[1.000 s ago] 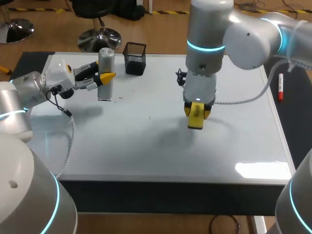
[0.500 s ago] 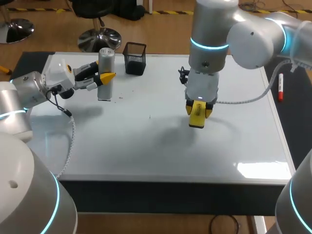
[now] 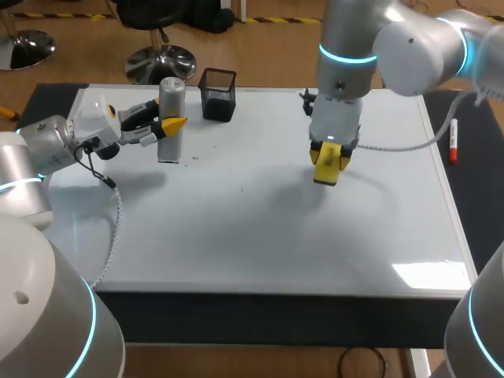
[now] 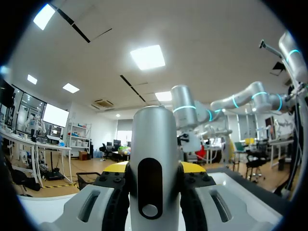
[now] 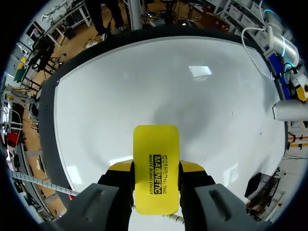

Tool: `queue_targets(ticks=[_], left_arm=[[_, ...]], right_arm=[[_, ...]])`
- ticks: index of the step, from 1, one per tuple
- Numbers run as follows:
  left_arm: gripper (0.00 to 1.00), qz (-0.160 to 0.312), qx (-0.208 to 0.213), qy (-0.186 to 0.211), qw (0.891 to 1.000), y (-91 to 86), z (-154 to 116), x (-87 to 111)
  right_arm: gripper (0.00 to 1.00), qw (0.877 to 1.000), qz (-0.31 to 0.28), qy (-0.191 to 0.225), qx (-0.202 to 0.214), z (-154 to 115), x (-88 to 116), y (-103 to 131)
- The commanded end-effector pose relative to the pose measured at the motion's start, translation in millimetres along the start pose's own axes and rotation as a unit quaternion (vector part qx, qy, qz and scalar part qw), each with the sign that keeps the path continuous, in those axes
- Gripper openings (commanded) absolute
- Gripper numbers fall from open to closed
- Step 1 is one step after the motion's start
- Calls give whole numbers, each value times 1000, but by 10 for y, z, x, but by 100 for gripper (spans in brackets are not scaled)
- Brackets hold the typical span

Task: Pick up the inspection probe, press it on each red-marked spot on the whiteboard one by one, put down the probe, pick up the eraser, and wipe off all the red marks.

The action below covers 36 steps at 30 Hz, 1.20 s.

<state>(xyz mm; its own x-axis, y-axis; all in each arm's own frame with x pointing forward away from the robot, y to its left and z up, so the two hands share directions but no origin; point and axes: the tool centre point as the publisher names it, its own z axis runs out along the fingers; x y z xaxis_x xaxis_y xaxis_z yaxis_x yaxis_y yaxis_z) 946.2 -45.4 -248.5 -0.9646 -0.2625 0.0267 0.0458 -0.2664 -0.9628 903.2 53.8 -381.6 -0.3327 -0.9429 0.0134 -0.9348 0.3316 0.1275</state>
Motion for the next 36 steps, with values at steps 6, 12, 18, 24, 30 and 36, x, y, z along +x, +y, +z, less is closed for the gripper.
queue_targets(ticks=[6,12,18,24,30,36], left_arm=[[0,1,1,-1,1000,-7,5,6],[0,1,1,-1,1000,-7,5,6],[0,1,1,-1,1000,-7,5,6],[0,1,1,-1,1000,-7,5,6],[0,1,1,-1,1000,-7,5,6],[0,1,1,-1,1000,-7,5,6]], right_arm=[[0,1000,1,7,-28,-51,-17,-754],[0,999,6,6,-38,-43,-63,-1216],[0,999,-10,3,-45,-10,-320,-1488],[0,999,-32,6,-42,-34,-665,-1692],[0,998,-60,10,-36,-77,-978,-1789],[0,995,-94,18,-34,-55,-1227,-1823]])
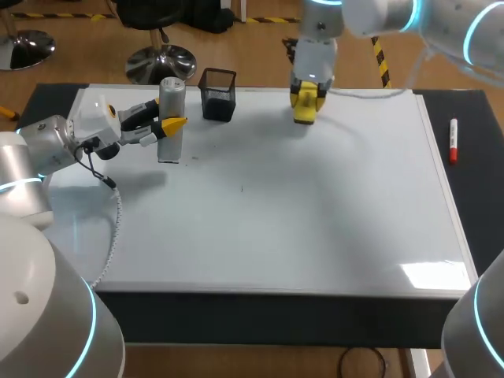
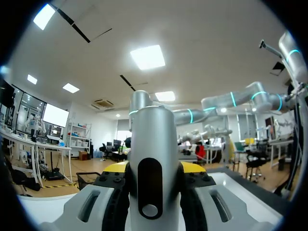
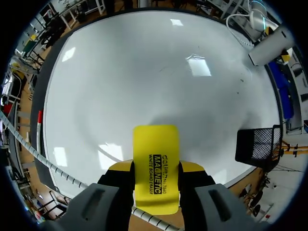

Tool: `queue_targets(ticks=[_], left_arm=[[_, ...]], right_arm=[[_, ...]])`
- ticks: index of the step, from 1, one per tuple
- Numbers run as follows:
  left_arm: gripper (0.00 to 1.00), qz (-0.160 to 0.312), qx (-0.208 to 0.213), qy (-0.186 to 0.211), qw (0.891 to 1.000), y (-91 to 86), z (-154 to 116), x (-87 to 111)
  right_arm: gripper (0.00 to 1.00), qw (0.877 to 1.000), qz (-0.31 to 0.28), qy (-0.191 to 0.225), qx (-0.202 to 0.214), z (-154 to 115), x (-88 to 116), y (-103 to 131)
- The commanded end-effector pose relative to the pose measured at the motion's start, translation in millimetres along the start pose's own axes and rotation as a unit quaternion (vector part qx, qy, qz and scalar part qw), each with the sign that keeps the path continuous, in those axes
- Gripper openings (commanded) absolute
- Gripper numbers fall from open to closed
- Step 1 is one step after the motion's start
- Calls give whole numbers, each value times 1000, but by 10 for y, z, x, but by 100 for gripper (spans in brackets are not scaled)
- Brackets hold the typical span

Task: Pick up the inspection probe, press it on each red-marked spot on the whiteboard one by one, put down the probe, pick up the eraser, and wipe off all the red marks.

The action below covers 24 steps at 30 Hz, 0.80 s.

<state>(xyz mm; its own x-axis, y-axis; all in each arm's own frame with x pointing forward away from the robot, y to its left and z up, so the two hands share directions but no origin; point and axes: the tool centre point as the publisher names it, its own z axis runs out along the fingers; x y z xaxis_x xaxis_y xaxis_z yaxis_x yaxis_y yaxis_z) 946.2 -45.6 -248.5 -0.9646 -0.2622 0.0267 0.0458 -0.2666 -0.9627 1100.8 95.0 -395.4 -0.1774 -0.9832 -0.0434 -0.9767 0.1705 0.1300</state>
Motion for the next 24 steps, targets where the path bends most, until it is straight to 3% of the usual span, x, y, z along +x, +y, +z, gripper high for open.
queue_targets(ticks=[1,8,24], left_arm=[[0,1,1,-1,1000,-8,3,5],[0,1,1,-1,1000,-8,3,5],[0,1,1,-1,1000,-8,3,5]], right_arm=[[0,999,-13,35,-33,61,-193,-135],[0,998,-29,30,-39,108,-303,-159],[0,998,-47,25,-44,273,-241,-124]])
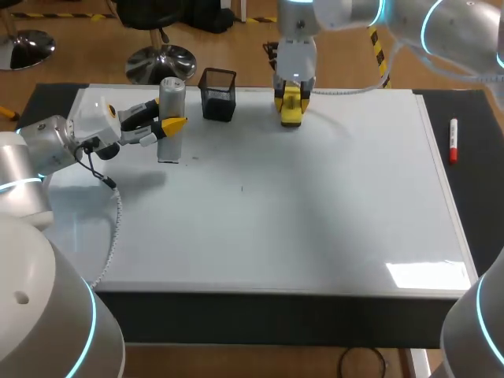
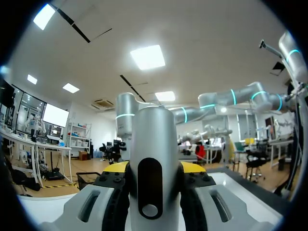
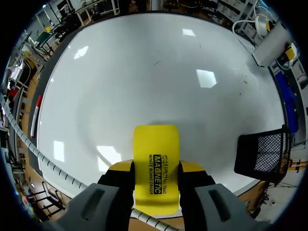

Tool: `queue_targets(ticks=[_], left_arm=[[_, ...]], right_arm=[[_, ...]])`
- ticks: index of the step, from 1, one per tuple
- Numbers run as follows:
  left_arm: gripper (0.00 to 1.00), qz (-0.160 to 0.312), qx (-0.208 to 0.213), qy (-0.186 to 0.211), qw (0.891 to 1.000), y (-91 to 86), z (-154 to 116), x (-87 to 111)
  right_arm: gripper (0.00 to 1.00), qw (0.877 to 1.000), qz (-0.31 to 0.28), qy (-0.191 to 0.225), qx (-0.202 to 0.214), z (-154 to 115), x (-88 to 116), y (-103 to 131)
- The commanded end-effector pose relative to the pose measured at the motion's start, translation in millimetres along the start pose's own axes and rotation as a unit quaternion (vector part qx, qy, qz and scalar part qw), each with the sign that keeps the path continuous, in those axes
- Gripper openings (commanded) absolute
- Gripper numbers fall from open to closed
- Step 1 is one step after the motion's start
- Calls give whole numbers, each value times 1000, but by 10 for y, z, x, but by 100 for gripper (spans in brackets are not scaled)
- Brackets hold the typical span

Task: Pick up the inspection probe, press it on each red-marked spot on the whiteboard one by one, put down the probe, pick up the eraser, and wipe off all the red marks.

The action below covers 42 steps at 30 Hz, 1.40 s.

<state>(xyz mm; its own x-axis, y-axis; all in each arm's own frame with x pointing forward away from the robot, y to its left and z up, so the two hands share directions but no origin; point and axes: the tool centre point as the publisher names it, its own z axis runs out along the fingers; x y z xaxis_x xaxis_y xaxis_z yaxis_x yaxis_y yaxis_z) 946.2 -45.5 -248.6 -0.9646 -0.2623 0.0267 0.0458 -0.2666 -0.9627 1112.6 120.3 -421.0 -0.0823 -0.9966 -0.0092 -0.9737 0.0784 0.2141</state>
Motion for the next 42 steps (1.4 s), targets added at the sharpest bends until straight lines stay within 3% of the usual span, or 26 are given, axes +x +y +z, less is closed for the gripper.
queue_targets(ticks=[1,21,22,23,24,35,42], left_arm=[[0,1,1,-1,1000,-8,4,6],[0,1,1,-1,1000,-8,4,6],[0,1,1,-1,1000,-8,4,6],[0,1,1,-1,1000,-8,4,6],[0,1,1,-1,1000,-8,4,6],[0,1,1,-1,1000,-8,4,6],[0,1,1,-1,1000,-8,4,6]], right_arm=[[0,1000,-3,-1,1,22,21,-18],[0,1000,17,1,20,34,107,48],[15,1000,22,1,22,21,114,49],[45,999,24,0,24,5,119,54],[100,999,29,0,27,-14,125,63],[100,997,68,-15,35,-184,211,125],[100,987,132,-84,37,-386,351,192]])
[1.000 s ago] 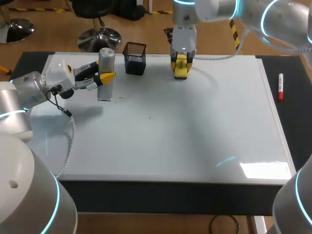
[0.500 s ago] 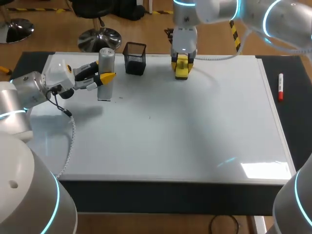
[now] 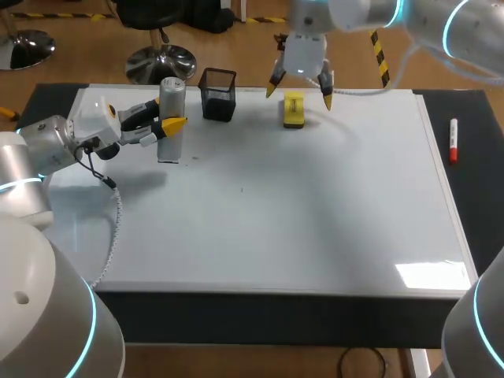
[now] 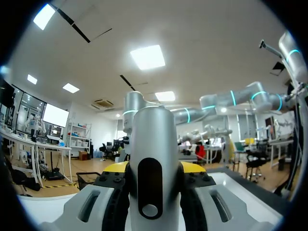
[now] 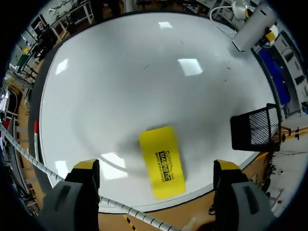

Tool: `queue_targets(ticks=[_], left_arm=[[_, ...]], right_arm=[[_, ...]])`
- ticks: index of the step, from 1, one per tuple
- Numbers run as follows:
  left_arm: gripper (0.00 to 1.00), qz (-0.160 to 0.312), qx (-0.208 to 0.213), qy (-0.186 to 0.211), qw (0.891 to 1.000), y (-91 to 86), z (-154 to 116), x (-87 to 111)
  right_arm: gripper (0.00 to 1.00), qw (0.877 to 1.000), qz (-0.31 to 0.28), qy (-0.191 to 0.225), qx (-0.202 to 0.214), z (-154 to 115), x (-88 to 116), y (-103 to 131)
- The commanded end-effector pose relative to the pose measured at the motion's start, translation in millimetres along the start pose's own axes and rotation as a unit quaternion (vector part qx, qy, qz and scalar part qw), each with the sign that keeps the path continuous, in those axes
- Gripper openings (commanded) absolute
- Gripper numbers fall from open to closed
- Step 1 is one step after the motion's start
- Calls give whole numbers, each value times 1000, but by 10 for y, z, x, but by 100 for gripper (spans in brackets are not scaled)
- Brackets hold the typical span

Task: Pick up the inspection probe, press it on each red-marked spot on the whiteboard one by one, put down the probe, pick up the eraser, and wipe off all the red marks.

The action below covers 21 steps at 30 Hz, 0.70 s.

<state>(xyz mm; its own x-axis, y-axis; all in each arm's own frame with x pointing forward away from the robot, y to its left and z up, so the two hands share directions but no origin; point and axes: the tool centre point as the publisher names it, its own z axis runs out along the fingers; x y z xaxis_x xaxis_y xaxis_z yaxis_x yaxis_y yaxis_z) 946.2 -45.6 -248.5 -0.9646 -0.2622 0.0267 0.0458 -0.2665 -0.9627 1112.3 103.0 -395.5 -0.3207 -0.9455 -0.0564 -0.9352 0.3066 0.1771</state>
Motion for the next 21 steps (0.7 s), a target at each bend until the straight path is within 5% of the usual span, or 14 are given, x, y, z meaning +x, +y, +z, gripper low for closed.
queue_targets(ticks=[1,8,12,21], left_arm=[[0,1,1,-1,1000,-8,4,6],[0,1,1,-1,1000,-8,4,6],[0,1,1,-1,1000,-8,4,6],[0,1,1,-1,1000,-8,4,6]], right_arm=[[100,998,28,-48,9,-198,223,106],[100,982,106,-154,-4,-547,490,94],[100,966,213,-145,-10,-720,615,40],[100,942,272,-196,-29,-998,808,38]])
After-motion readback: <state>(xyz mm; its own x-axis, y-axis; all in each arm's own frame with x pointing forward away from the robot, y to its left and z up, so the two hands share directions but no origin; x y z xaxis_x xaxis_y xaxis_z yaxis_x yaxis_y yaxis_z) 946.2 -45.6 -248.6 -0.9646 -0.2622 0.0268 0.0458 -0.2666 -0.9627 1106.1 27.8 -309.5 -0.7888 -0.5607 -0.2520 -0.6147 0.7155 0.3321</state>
